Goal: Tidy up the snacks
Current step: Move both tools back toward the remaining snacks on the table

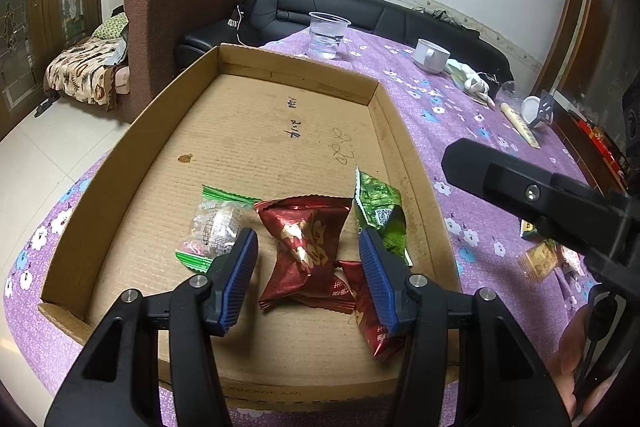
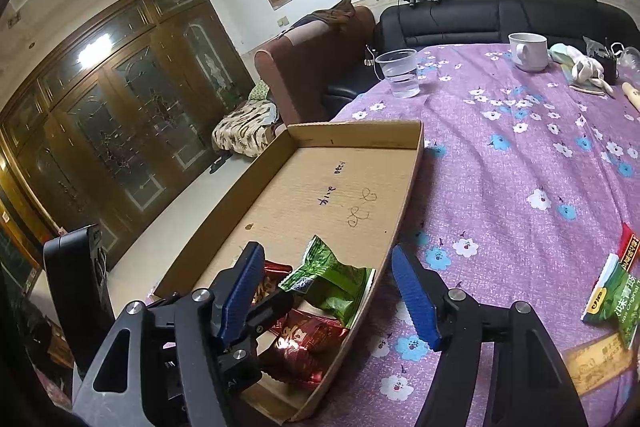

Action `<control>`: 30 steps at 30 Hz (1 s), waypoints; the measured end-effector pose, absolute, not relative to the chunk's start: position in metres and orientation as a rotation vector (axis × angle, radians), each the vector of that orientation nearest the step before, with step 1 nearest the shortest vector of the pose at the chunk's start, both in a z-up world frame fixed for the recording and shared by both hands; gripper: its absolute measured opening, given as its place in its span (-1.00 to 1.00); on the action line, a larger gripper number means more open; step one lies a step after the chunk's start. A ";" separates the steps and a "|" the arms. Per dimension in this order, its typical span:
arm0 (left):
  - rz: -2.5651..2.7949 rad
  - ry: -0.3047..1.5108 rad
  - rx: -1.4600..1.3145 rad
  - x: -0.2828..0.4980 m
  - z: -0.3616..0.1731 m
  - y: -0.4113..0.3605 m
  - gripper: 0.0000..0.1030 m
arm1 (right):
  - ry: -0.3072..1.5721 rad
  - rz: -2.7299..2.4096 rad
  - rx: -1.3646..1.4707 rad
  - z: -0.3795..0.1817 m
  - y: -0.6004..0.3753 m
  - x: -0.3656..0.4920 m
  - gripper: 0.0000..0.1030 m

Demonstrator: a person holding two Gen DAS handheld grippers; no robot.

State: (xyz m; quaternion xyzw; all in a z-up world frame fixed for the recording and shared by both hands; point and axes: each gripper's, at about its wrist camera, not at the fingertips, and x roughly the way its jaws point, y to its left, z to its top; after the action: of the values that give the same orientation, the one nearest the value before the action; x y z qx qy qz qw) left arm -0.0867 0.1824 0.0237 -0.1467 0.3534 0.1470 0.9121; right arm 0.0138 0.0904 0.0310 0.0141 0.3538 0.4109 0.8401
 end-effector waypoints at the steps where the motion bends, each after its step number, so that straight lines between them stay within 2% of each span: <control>1: 0.308 0.727 -0.297 -0.087 0.024 0.181 0.01 | 0.746 0.867 0.030 0.031 0.090 0.014 0.32; 9: 0.317 0.712 -0.296 -0.089 0.026 0.181 0.01 | 0.762 0.799 0.059 0.039 0.080 0.020 0.32; 14: 0.312 0.686 -0.314 -0.094 0.028 0.185 0.01 | 0.753 0.760 0.094 0.065 0.033 0.025 0.32; 16: 0.309 0.687 -0.313 -0.095 0.028 0.185 0.14 | 0.732 0.717 0.093 0.075 0.004 0.029 0.32; 19: 0.308 0.683 -0.301 -0.097 0.030 0.183 0.15 | 0.718 0.661 0.115 0.082 -0.040 0.039 0.32; 26: 0.296 0.666 -0.328 -0.101 0.039 0.179 0.15 | 0.731 0.509 0.232 0.064 -0.144 0.067 0.35; 30: 0.269 0.617 -0.245 -0.102 0.068 0.146 0.15 | 0.793 0.466 0.326 0.044 -0.178 0.085 0.32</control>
State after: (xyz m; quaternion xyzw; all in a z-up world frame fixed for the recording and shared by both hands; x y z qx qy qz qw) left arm -0.1025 0.1459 0.0678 -0.1199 0.3019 0.1318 0.9366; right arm 0.0850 -0.1779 0.0440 0.1564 0.3811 0.2241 0.8832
